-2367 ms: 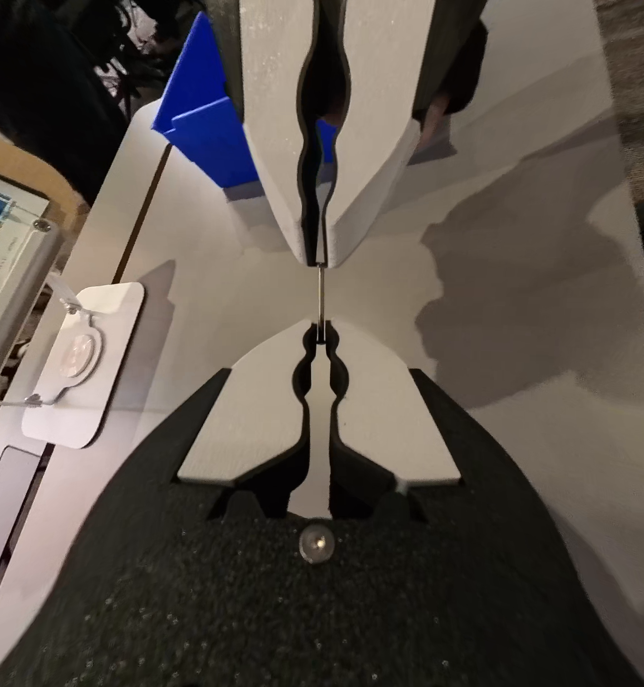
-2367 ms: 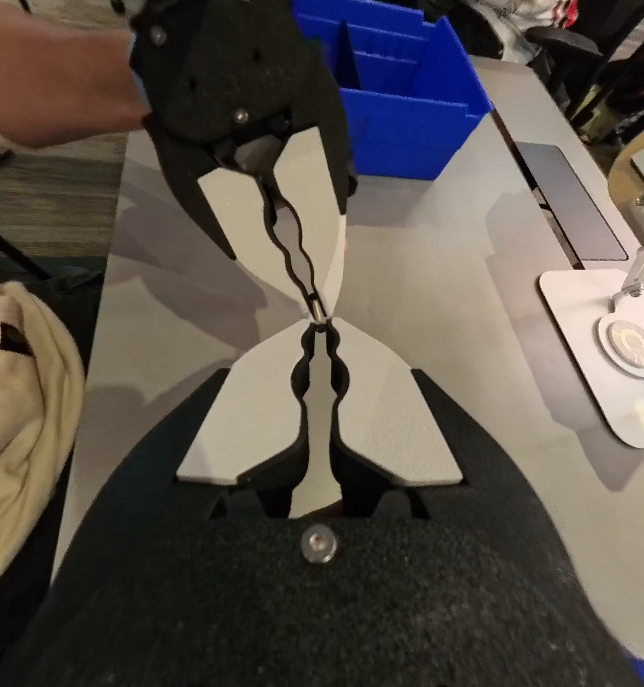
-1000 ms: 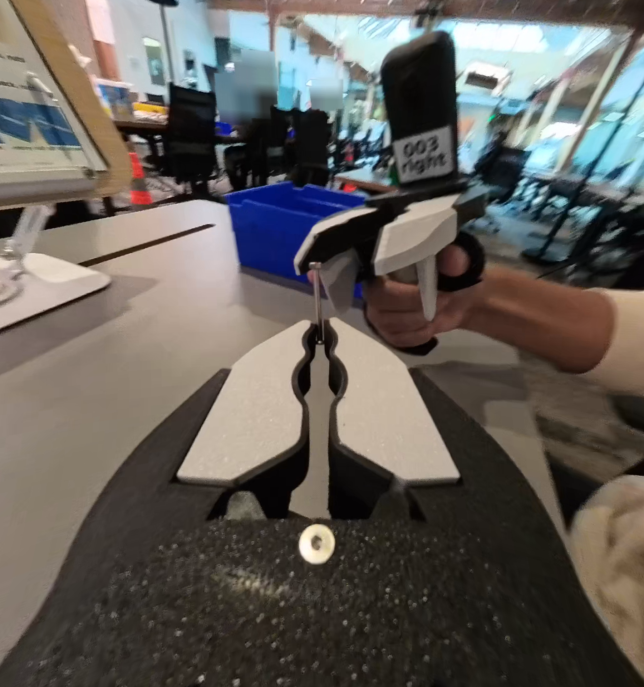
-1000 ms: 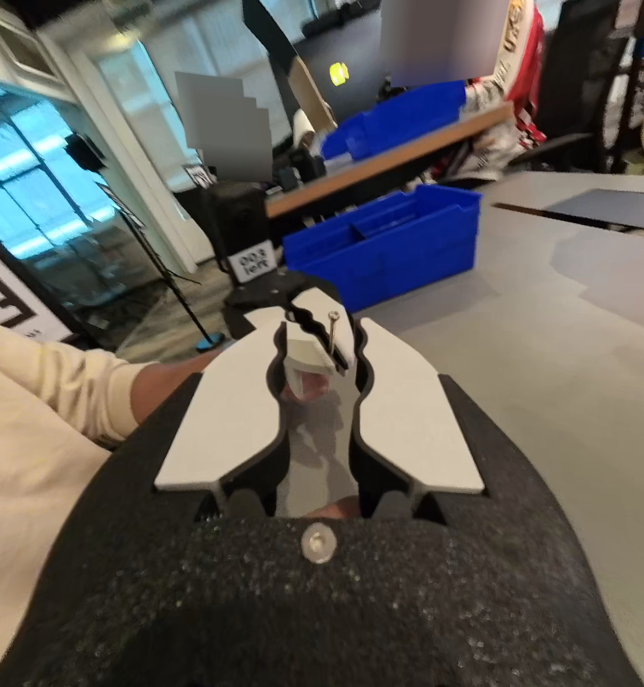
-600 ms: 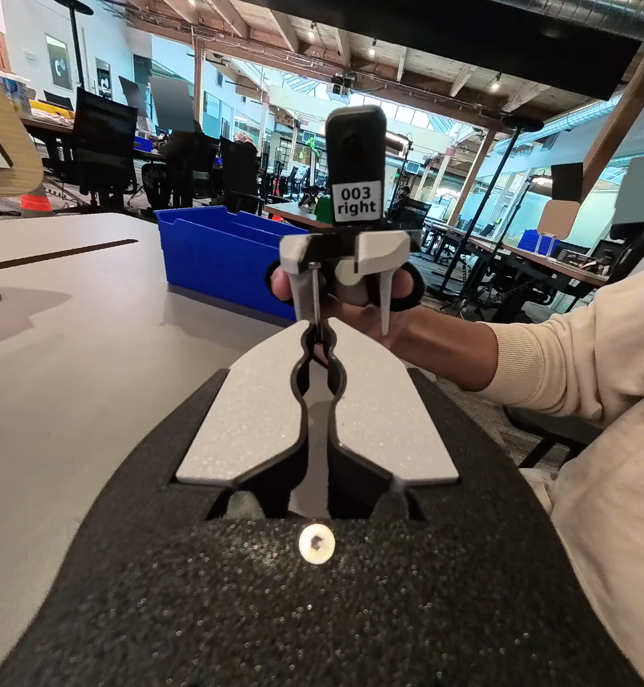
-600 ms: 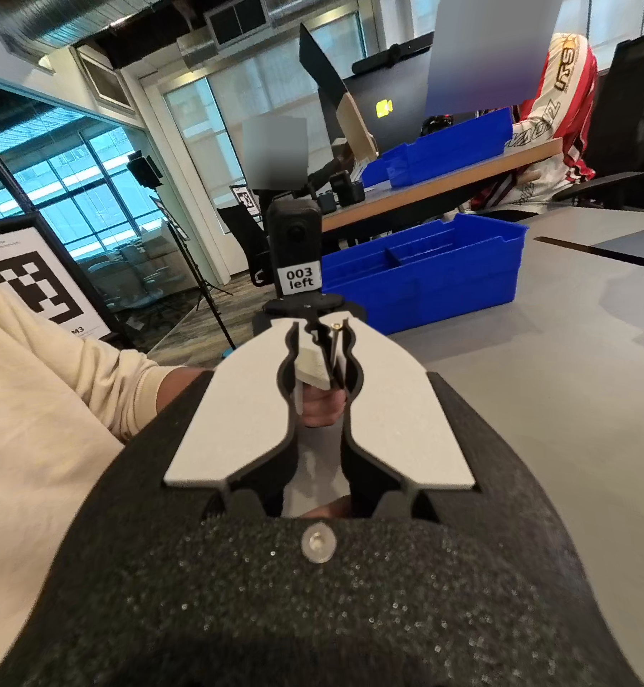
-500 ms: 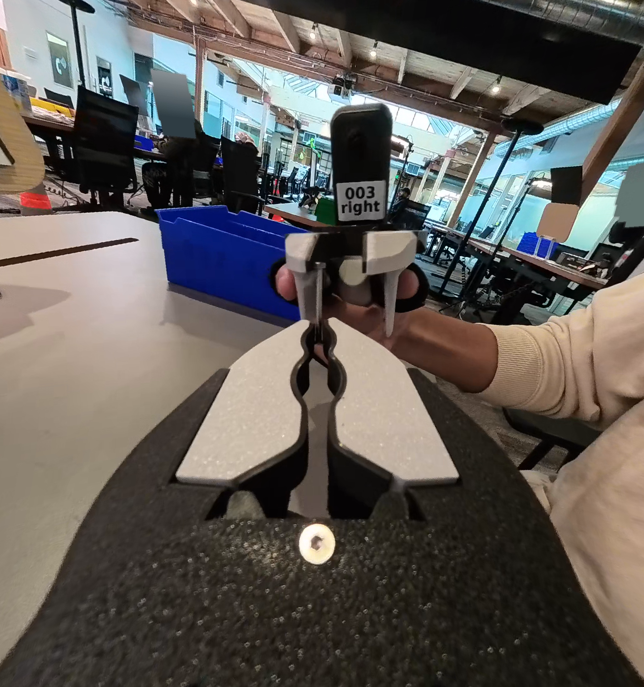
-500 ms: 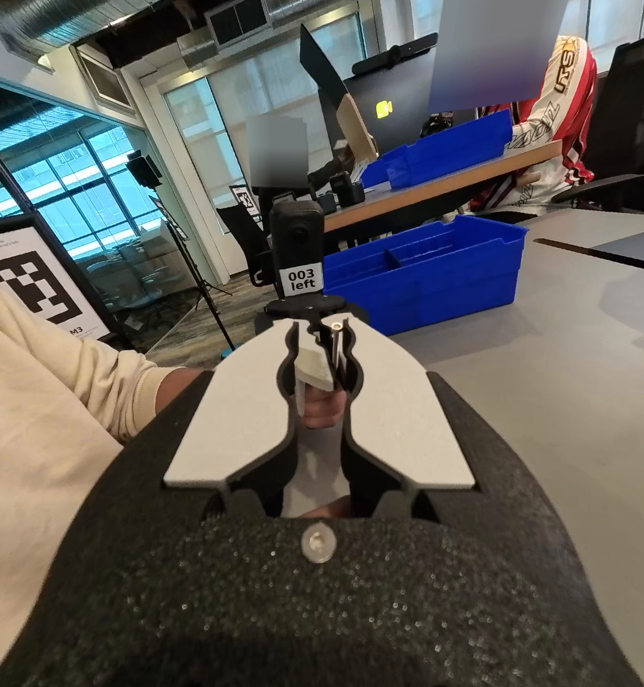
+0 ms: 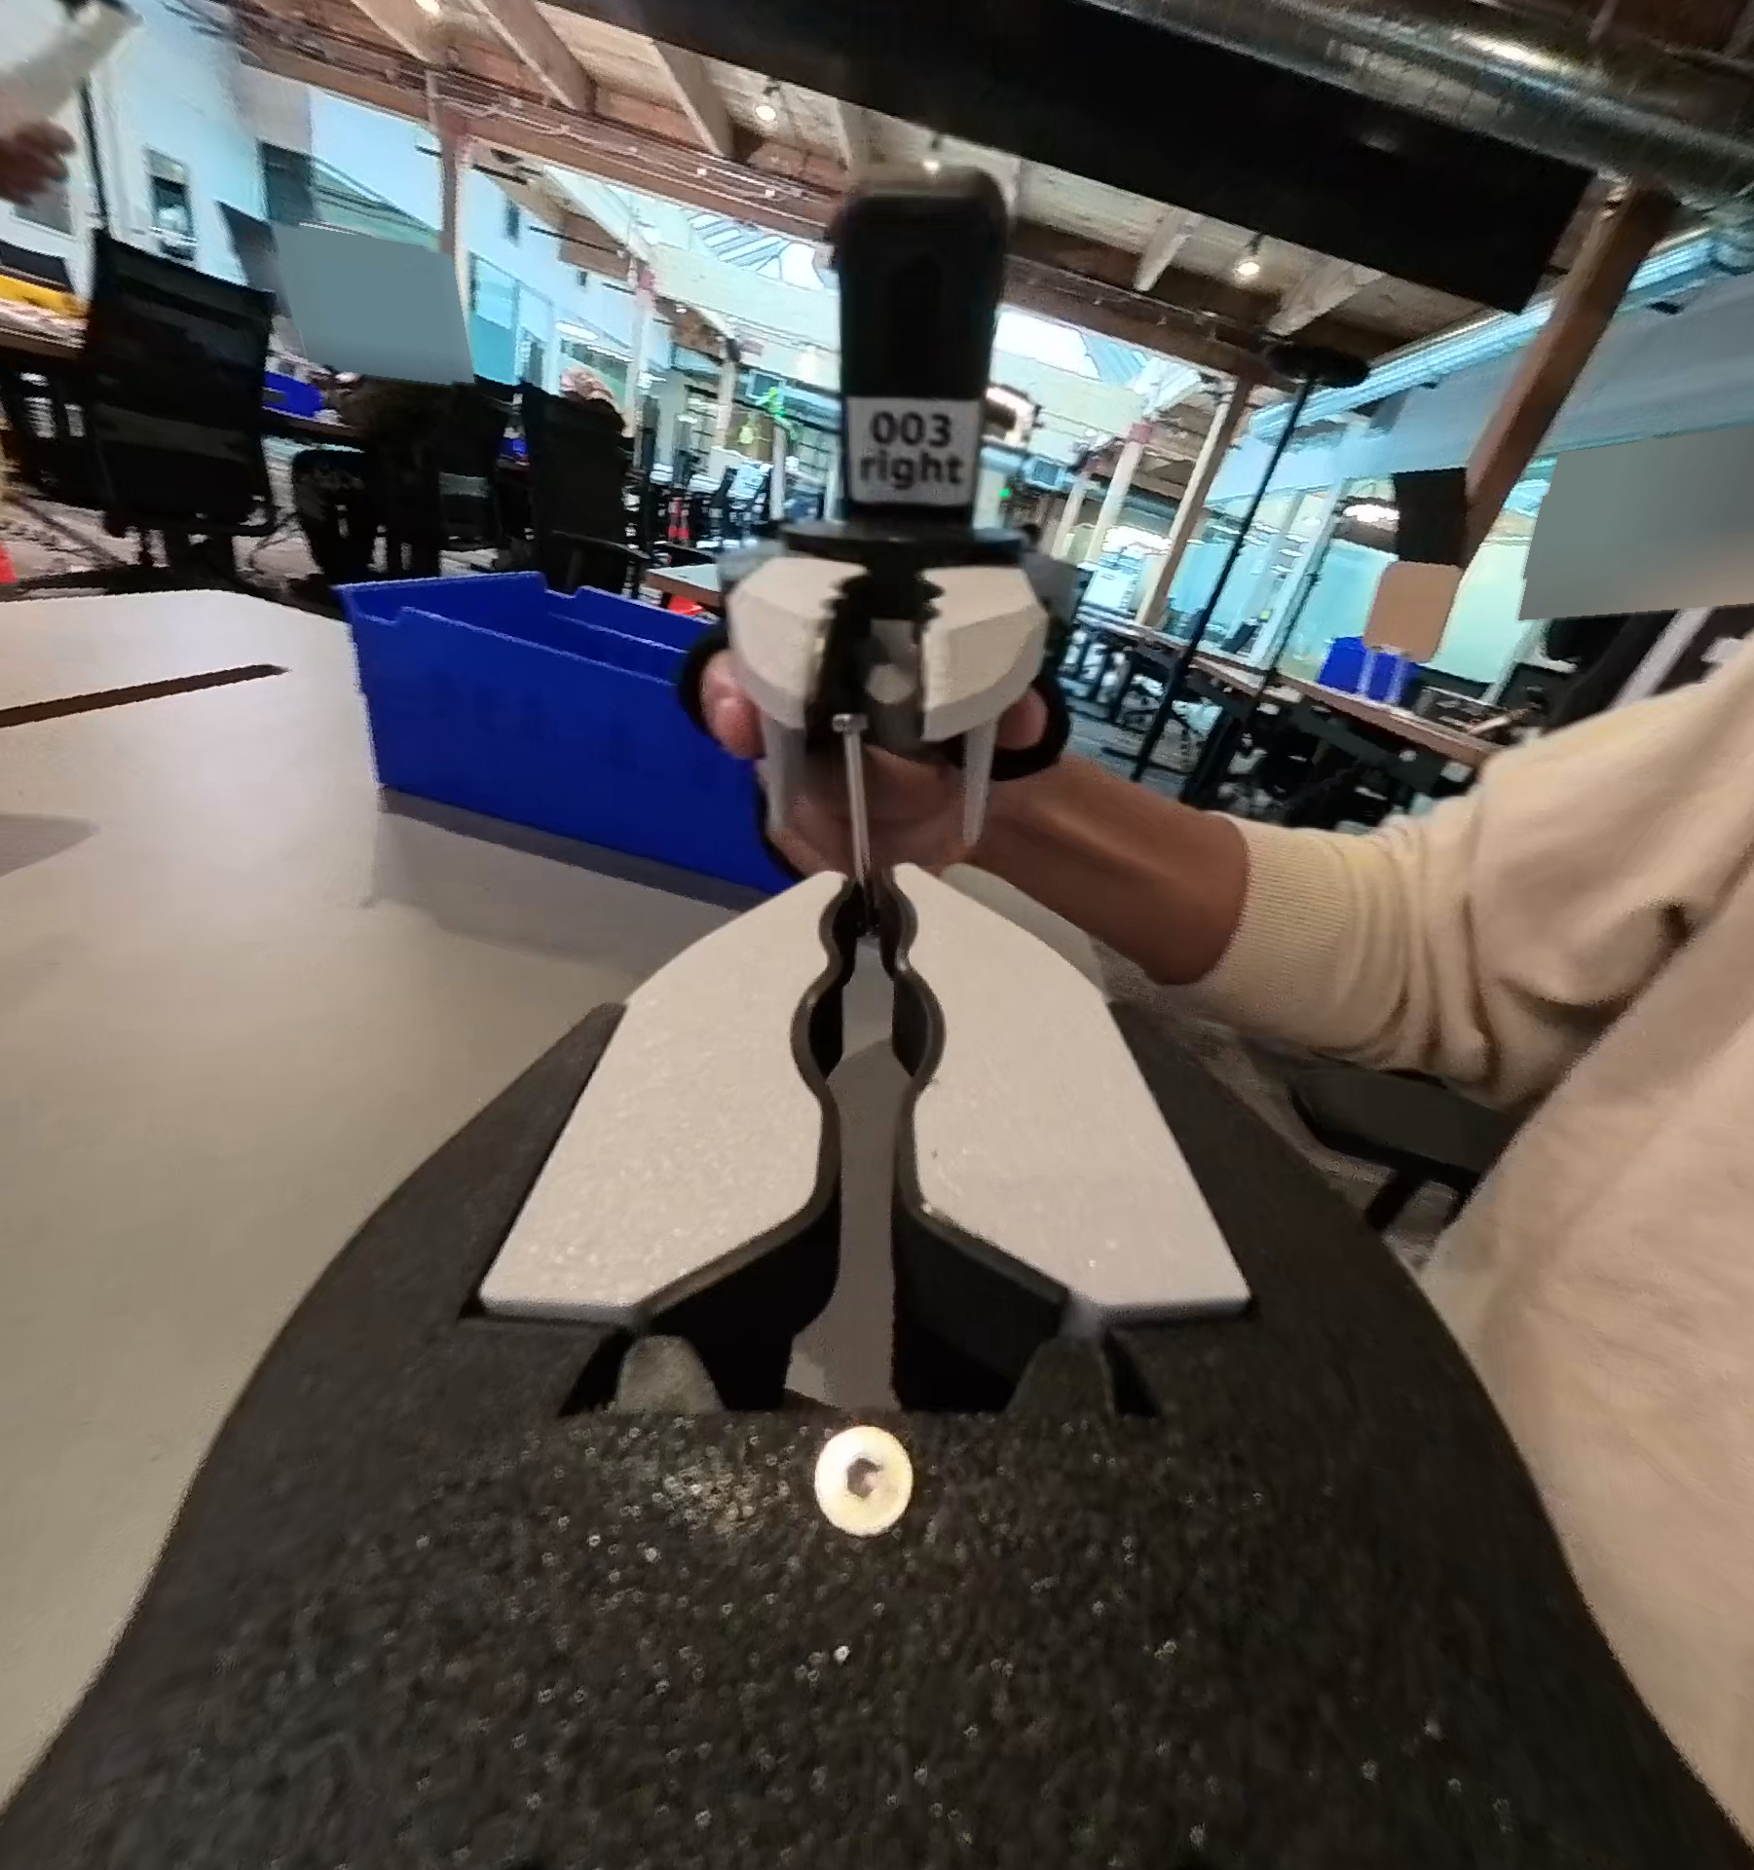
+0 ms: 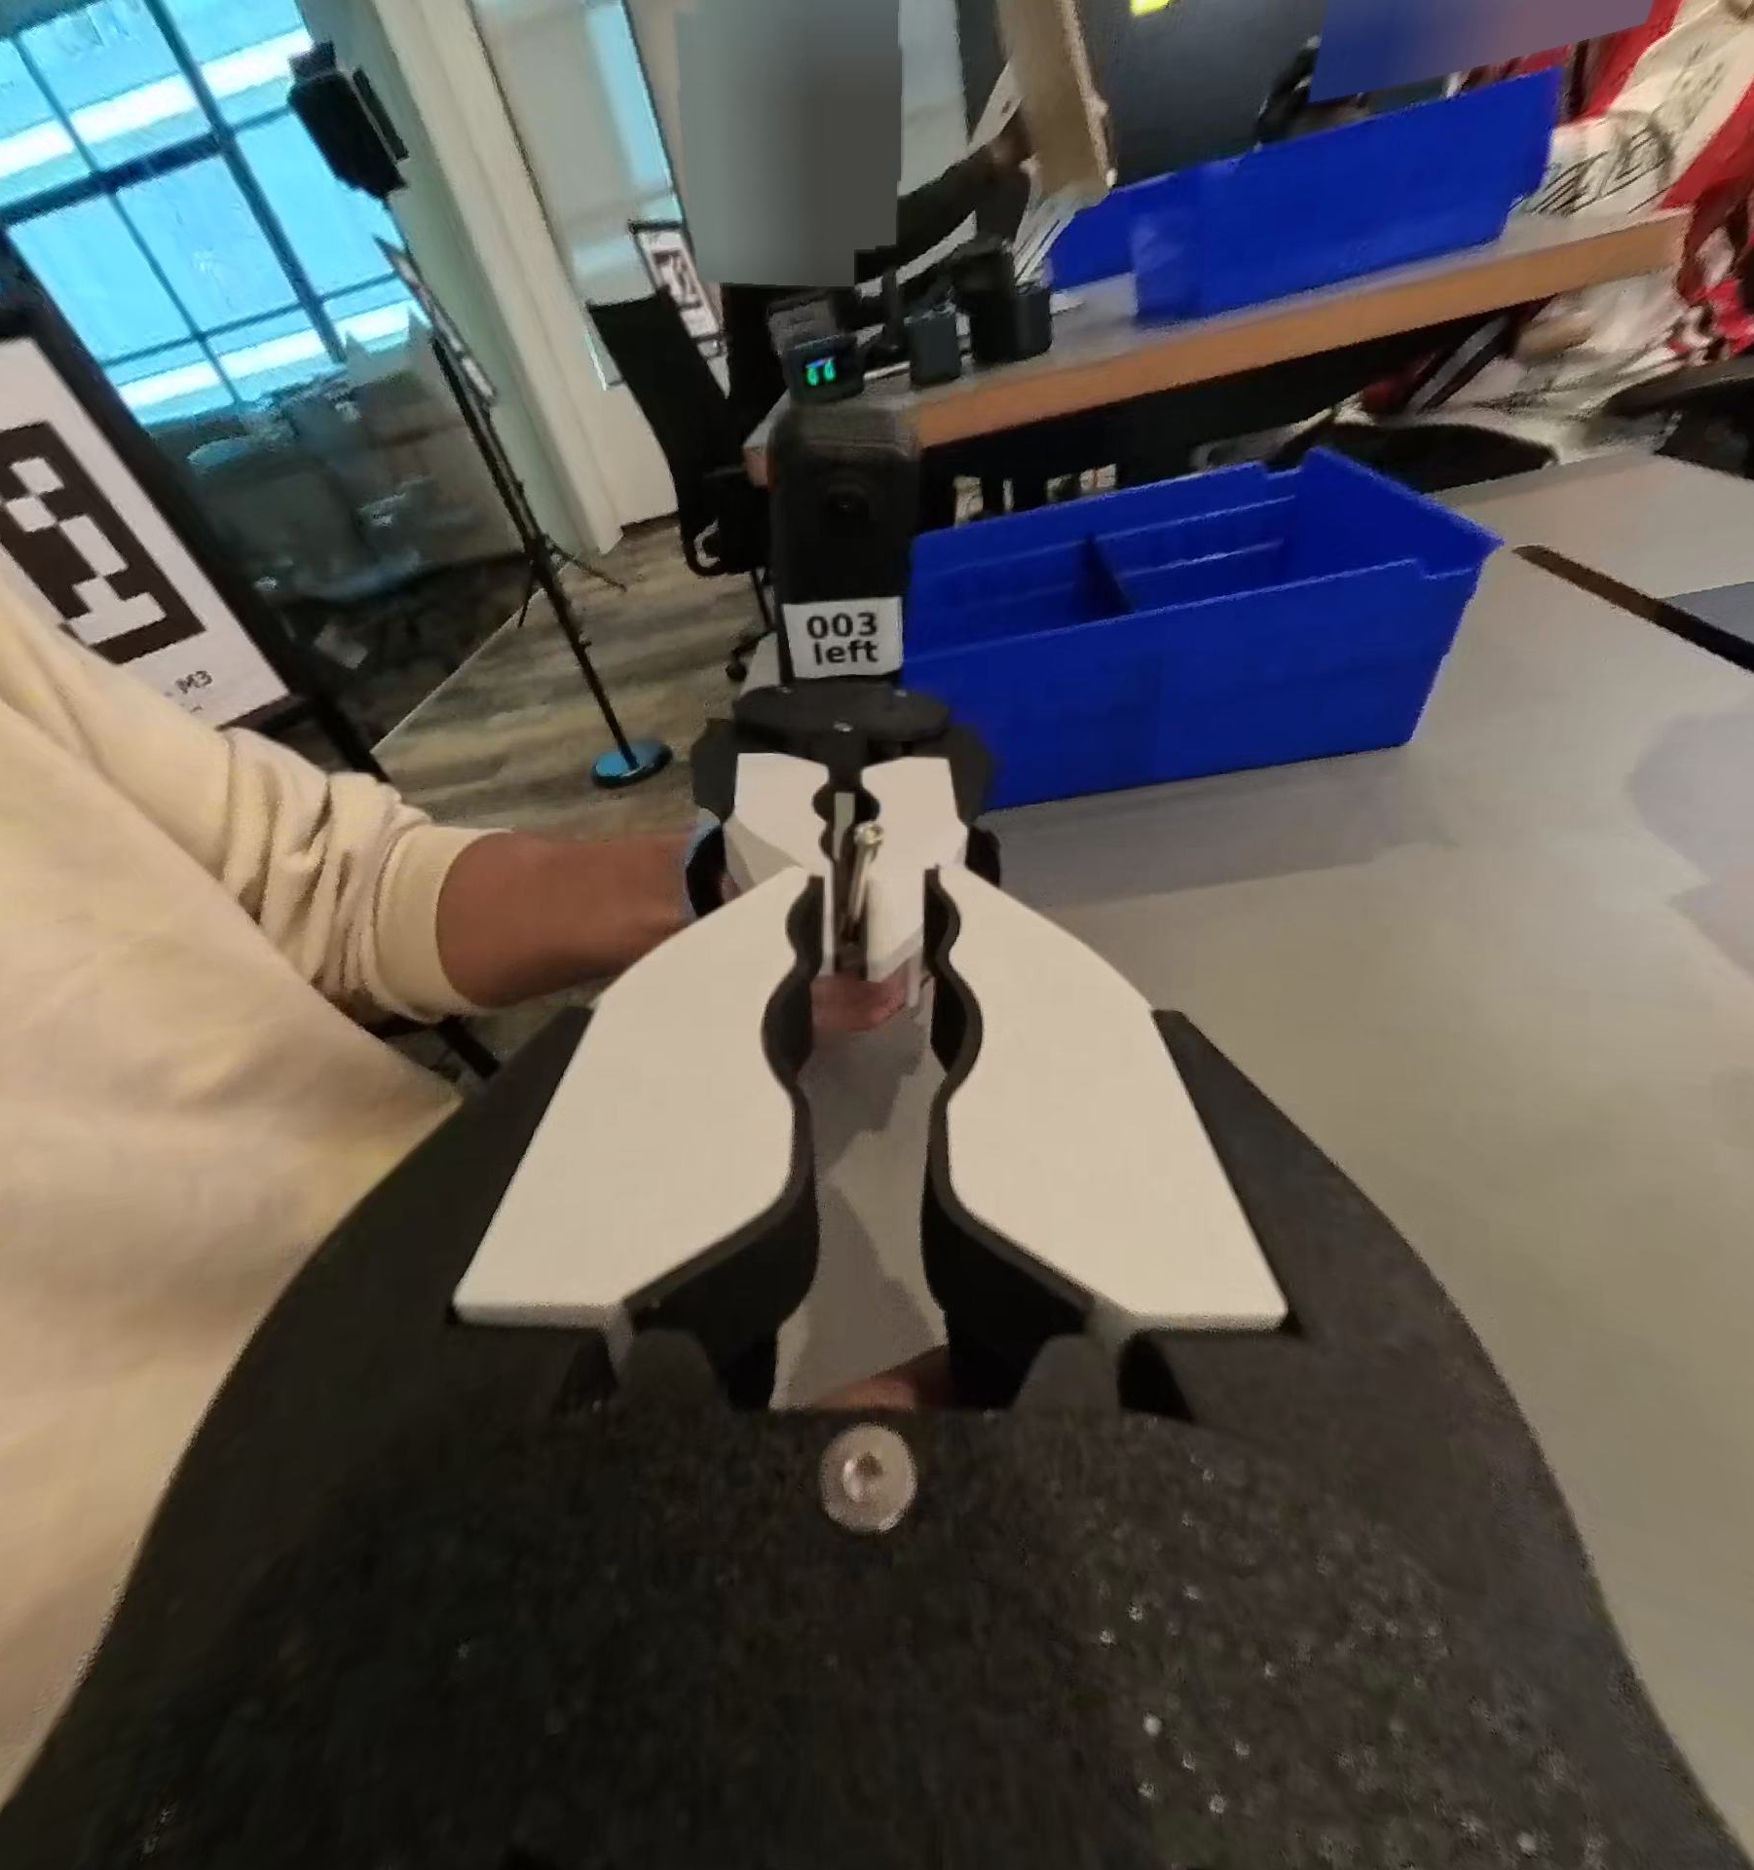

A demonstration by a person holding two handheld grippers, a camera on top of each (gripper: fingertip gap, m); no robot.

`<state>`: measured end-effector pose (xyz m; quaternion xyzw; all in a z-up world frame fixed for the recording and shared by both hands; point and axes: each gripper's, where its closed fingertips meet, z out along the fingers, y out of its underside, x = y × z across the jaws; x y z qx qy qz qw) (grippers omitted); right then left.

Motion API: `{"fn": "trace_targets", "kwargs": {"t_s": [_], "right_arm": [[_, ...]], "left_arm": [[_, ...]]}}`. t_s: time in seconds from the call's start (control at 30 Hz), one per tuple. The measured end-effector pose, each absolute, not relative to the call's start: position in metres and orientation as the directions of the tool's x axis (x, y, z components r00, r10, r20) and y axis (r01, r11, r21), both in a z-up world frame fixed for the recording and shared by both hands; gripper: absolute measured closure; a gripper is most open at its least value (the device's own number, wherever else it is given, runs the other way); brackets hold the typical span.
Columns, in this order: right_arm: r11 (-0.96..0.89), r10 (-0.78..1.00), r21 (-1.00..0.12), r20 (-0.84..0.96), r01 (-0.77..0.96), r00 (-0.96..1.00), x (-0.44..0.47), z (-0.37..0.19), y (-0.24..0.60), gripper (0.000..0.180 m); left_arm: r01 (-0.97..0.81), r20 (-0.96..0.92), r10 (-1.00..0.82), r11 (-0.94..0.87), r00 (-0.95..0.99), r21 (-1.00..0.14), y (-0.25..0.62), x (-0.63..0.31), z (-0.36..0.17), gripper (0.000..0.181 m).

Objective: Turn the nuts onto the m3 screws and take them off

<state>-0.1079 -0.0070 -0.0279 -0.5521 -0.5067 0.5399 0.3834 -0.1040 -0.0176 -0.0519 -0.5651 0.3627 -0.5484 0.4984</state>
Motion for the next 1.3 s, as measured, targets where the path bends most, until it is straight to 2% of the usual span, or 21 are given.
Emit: {"fn": "trace_targets", "kwargs": {"t_s": [0.1,0.23,0.3,0.37,0.57,0.67,0.83,0.87,1.13,1.23,1.3], "right_arm": [[-0.206,0.962,-0.969,-0.226,0.136,-0.153,-0.113,-0.022,-0.013,0.161],[-0.198,0.961,-0.971,-0.22,0.138,-0.168,-0.118,-0.023,-0.017,0.174],[-0.207,0.963,-0.971,-0.223,0.121,-0.149,-0.12,-0.023,-0.015,0.174],[-0.215,0.968,-0.971,-0.226,0.105,-0.105,-0.121,-0.024,-0.01,0.174],[-0.258,0.957,-0.966,-0.254,0.005,0.143,-0.125,-0.03,0.019,0.174],[-0.254,0.948,-0.966,-0.26,-0.055,0.183,-0.127,-0.027,0.018,0.174],[-0.321,0.945,-0.937,-0.327,-0.141,0.021,-0.12,-0.018,0.005,0.145],[-0.348,0.937,-0.926,-0.349,-0.149,-0.019,-0.119,-0.017,0.003,0.145],[-0.372,0.913,-0.919,-0.336,-0.132,-0.232,-0.121,-0.008,-0.02,0.162],[-0.35,0.92,-0.93,-0.319,-0.109,-0.229,-0.122,-0.008,-0.022,0.173],[-0.347,0.926,-0.932,-0.322,-0.103,-0.198,-0.122,-0.009,-0.018,0.175]], "left_arm": [[0.131,0.254,-0.963,-0.242,0.086,-0.962,-0.026,-0.099,-0.05,0.177],[0.133,0.254,-0.964,-0.242,0.083,-0.961,-0.027,-0.098,-0.049,0.177],[0.14,0.256,-0.962,-0.241,0.1,-0.96,-0.025,-0.1,-0.049,0.177],[0.141,0.24,-0.957,-0.218,0.16,-0.966,-0.019,-0.103,-0.05,0.178],[0.055,0.097,-0.855,-0.08,0.509,-0.995,0.011,-0.113,-0.056,0.177],[0.008,0.039,-0.826,-0.042,0.562,-0.999,0.014,-0.114,-0.056,0.177],[0.095,0.142,-0.878,-0.111,0.457,-0.989,0.005,-0.112,-0.048,0.178],[0.113,0.165,-0.89,-0.129,0.425,-0.985,0.002,-0.111,-0.046,0.178],[0.229,0.331,-0.939,-0.303,0.092,-0.925,-0.025,-0.099,-0.036,0.178],[0.247,0.344,-0.937,-0.319,0.064,-0.915,-0.027,-0.099,-0.035,0.178],[0.248,0.334,-0.938,-0.304,0.09,-0.92,-0.024,-0.099,-0.036,0.178]]}}
